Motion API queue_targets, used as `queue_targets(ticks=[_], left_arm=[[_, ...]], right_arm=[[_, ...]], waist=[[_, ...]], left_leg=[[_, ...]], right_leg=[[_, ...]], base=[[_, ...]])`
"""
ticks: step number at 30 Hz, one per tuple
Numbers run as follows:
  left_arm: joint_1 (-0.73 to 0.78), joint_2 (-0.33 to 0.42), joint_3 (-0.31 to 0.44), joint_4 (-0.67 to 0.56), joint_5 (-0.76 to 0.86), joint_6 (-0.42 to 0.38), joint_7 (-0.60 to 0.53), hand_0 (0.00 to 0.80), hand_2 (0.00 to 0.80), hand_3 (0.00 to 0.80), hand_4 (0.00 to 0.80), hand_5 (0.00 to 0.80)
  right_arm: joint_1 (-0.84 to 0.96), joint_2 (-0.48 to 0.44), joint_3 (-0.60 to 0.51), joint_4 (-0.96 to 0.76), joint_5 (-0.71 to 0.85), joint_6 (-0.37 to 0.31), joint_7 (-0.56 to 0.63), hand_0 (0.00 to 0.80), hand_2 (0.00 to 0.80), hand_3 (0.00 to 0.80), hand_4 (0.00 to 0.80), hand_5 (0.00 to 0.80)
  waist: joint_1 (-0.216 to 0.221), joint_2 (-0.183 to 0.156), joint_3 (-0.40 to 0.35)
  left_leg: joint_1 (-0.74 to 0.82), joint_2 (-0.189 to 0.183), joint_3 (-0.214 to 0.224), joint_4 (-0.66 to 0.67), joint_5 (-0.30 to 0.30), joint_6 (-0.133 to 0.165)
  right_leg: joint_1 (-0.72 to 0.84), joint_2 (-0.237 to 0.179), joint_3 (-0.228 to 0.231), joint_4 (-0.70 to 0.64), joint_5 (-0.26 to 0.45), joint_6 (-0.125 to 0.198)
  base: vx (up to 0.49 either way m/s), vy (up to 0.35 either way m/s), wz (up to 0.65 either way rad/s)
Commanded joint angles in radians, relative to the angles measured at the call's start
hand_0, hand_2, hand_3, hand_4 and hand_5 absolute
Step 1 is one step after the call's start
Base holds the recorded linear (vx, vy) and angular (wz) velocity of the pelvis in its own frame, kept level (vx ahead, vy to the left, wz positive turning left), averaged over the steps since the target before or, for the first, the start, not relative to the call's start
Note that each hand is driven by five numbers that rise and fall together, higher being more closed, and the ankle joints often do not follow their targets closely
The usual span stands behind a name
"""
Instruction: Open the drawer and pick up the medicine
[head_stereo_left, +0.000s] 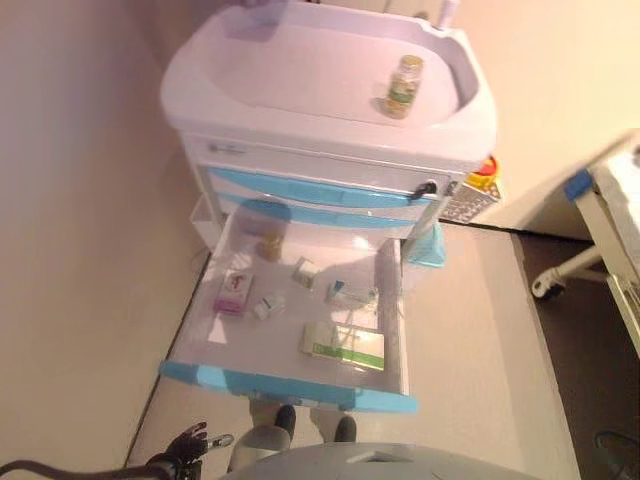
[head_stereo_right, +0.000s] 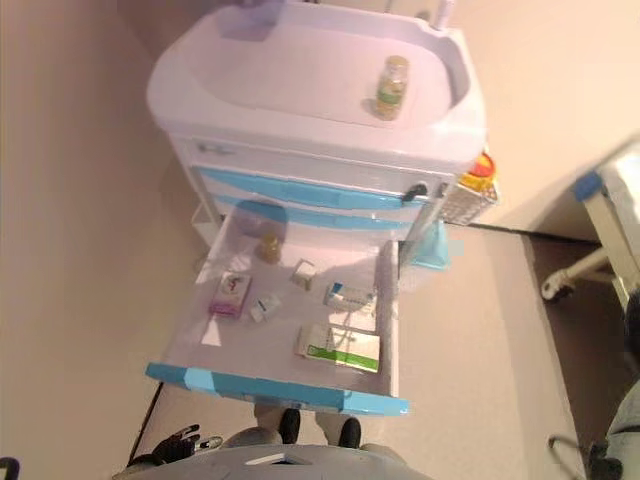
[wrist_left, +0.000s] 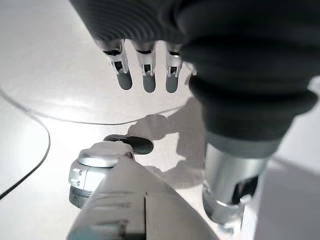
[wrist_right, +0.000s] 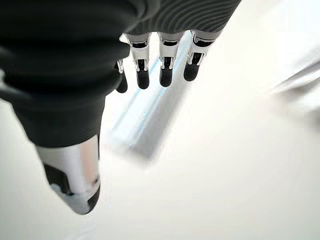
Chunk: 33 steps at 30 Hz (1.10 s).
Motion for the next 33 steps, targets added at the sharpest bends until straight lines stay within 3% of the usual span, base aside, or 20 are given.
queue_targets(ticks=[1, 6, 13, 18, 23, 29, 33], left_arm=[[-0.045, -0.01, -0.041, 0.033, 0.001, 0.013, 0.002, 0.0, 0.0, 0.0, 0.0, 0.0], [-0.098, -0.002, -0.052, 0.025, -0.026, 0.002, 0.022, 0.0, 0.0, 0.0, 0.0, 0.0], [-0.111, -0.001, -0.025, -0.052, -0.036, -0.031, 0.032, 0.0, 0.0, 0.0, 0.0, 0.0], [-0.137, 0.032, -0.037, -0.148, -0.055, -0.062, 0.032, 0.0, 0.0, 0.0, 0.0, 0.0], [-0.189, 0.082, -0.057, -0.205, -0.037, -0.09, 0.054, 0.0, 0.0, 0.0, 0.0, 0.0], [-0.242, 0.106, -0.118, -0.242, 0.069, -0.138, 0.101, 0.0, 0.0, 0.0, 0.0, 0.0], [-0.281, 0.121, -0.153, -0.293, 0.081, -0.112, 0.09, 0.0, 0.0, 0.0, 0.0, 0.0]], right_arm=[[0.118, 0.07, -0.04, -0.122, -0.028, -0.068, -0.025, 0.0, 0.0, 0.0, 0.0, 0.0], [0.258, 0.176, -0.05, -0.165, -0.086, -0.058, -0.025, 0.0, 0.0, 0.0, 0.0, 0.0], [0.413, 0.245, 0.037, -0.145, -0.362, -0.072, -0.026, 0.0, 0.0, 0.0, 0.0, 0.0], [0.481, 0.285, 0.088, -0.102, -0.446, -0.089, -0.055, 0.0, 0.0, 0.0, 0.0, 0.0], [0.482, 0.354, 0.167, -0.086, -0.412, -0.094, -0.103, 0.0, 0.0, 0.0, 0.0, 0.0], [0.475, 0.391, 0.24, -0.051, -0.472, -0.103, -0.097, 0.0, 0.0, 0.0, 0.0, 0.0], [0.511, 0.408, 0.298, -0.056, -0.559, -0.113, -0.108, 0.0, 0.0, 0.0, 0.0, 0.0]], waist=[[-0.02, 0.013, 0.018], [-0.06, 0.028, 0.084], [-0.088, 0.031, 0.195], [-0.091, 0.028, 0.286], [-0.09, 0.023, 0.382], [-0.108, 0.04, 0.382], [-0.123, 0.053, 0.382]], left_leg=[[0.005, -0.034, -0.007, 0.014, -0.125, -0.011], [-0.033, -0.033, 0.033, 0.041, -0.131, 0.007], [-0.118, -0.046, 0.071, 0.183, -0.169, 0.027], [-0.228, -0.044, 0.087, 0.294, -0.196, 0.032], [-0.344, -0.026, 0.09, 0.342, -0.182, 0.037], [-0.478, -0.038, 0.077, 0.365, -0.156, 0.034], [-0.525, -0.047, 0.084, 0.392, -0.158, 0.034]], right_leg=[[-0.014, -0.024, 0.0, 0.095, -0.055, 0.074], [-0.087, -0.028, 0.032, 0.164, -0.064, 0.074], [-0.156, -0.032, 0.073, 0.246, -0.073, 0.069], [-0.211, -0.02, 0.091, 0.271, -0.07, 0.055], [-0.328, 0.013, 0.09, 0.332, -0.061, 0.041], [-0.485, 0.036, 0.089, 0.389, -0.062, 0.024], [-0.545, 0.033, 0.086, 0.422, -0.068, 0.018]], base=[[-0.042, 0.026, -0.4], [-0.156, 0.026, -0.42], [-0.06, -0.014, -0.32], [-0.117, -0.064, -0.06], [-0.154, -0.107, 0.06], [-0.054, 0.036, 0.04], [-0.008, 0.106, -0.04]])
